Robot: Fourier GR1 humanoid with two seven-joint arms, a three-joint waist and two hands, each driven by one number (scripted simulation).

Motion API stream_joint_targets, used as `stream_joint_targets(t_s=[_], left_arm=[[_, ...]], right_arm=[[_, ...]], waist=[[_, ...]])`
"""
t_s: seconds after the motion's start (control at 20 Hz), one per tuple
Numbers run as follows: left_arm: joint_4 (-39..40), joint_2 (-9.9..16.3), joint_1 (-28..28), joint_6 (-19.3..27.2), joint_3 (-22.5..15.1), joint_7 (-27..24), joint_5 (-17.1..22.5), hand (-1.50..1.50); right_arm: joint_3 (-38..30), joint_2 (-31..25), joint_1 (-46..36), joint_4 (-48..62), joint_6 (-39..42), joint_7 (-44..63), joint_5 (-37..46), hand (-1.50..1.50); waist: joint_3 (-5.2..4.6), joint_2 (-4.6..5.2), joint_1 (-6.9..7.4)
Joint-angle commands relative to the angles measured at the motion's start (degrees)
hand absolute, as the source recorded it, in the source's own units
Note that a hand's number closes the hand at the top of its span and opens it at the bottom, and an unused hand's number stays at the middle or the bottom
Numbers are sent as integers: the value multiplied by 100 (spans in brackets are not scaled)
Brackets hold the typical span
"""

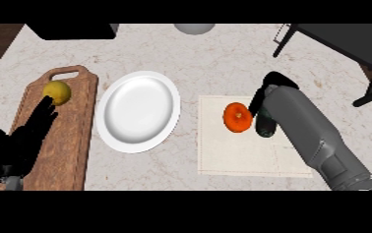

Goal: Pick the eggplant from the placemat and place it in the tiered shelf

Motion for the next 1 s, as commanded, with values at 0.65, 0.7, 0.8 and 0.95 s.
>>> stream_joint_targets(t_s=[0.65,0.7,0.8,0.95], left_arm=[[196,-180,65,-303,134,-171,-74,0],[-379,-174,178,-79,-16,225,-184,0],[-480,-123,121,-18,55,347,-197,0],[-256,-208,140,-38,93,107,-322,0]], right_arm=[[59,-26,832,-672,167,632,419,150],[-24,-200,849,-802,321,581,356,150],[84,-227,787,-876,305,660,552,150],[91,-312,818,-1099,207,590,751,150]], waist=[[10,56,41],[18,37,61],[17,41,72],[15,52,64]])
